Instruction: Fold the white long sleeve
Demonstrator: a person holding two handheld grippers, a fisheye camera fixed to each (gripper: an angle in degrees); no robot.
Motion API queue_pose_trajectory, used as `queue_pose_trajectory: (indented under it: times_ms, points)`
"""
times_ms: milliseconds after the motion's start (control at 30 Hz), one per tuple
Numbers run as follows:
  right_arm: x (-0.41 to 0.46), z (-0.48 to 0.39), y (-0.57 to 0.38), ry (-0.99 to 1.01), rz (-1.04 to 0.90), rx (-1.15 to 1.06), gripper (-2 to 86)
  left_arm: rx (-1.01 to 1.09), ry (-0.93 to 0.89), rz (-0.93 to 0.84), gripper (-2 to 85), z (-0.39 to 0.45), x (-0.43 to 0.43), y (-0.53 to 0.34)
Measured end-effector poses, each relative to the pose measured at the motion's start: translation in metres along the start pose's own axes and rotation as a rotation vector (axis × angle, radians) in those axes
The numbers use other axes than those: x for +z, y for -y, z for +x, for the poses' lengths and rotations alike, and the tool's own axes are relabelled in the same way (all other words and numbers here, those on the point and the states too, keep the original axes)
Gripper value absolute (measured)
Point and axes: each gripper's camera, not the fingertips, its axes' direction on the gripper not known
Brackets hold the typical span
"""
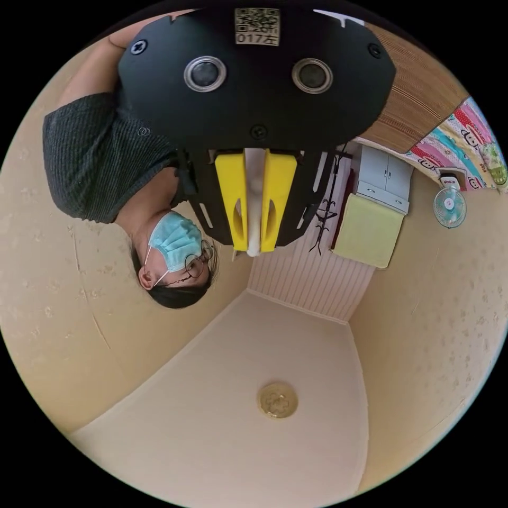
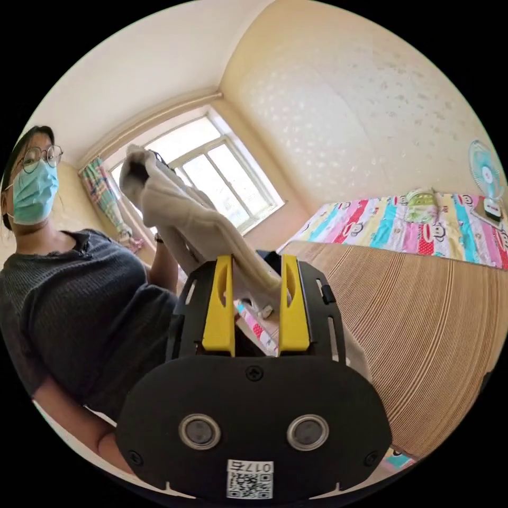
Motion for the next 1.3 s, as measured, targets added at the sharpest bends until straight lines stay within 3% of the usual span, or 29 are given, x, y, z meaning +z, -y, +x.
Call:
queue_pose_trajectory:
  times_ms: [100,267,333,467,567,633,800,933,1067,1167,1300]
  points:
    - [0.04,-0.025,0.002,-0.068,-0.172,-0.088,9.3,0.005,-0.047,0.074,4.5,0.006,-0.022,0.011]
    - [0.036,-0.04,0.008,-0.009,-0.148,-0.131,5.5,0.01,-0.05,0.215,4.5,0.013,-0.069,0.014]
    - [0.029,-0.046,0.014,0.121,-0.14,-0.17,10.3,0.007,-0.042,0.255,4.4,0.014,-0.083,0.011]
    - [0.047,-0.059,0.021,0.131,-0.178,-0.207,15.4,0.008,-0.031,0.302,4.4,0.015,-0.097,0.002]
    - [0.089,-0.073,0.028,0.277,-0.313,-0.234,10.8,0.004,0.023,0.291,4.4,0.015,-0.097,0.001]
    - [0.107,-0.081,0.031,0.2,-0.38,-0.233,5.9,0.003,0.065,0.27,4.4,0.017,-0.099,0.002]
    - [0.022,-0.063,0.04,-0.023,-0.06,-0.053,4.6,-0.029,0.275,0.242,4.3,0.027,-0.128,-0.005]
    - [-0.088,-0.076,0.028,0.006,0.324,-0.024,4.4,-0.149,0.443,0.269,4.3,0.024,-0.17,-0.039]
    - [-0.125,-0.12,0.024,0.015,0.428,-0.108,4.2,-0.322,0.674,0.151,4.2,0.012,-0.175,-0.098]
    - [-0.142,-0.149,0.022,-0.023,0.5,-0.109,4.1,-0.446,0.719,0.042,4.1,-0.005,-0.157,-0.138]
    - [-0.182,-0.183,0.033,-0.103,0.658,-0.119,4.1,-0.473,0.65,-0.175,4.1,-0.024,-0.103,-0.164]
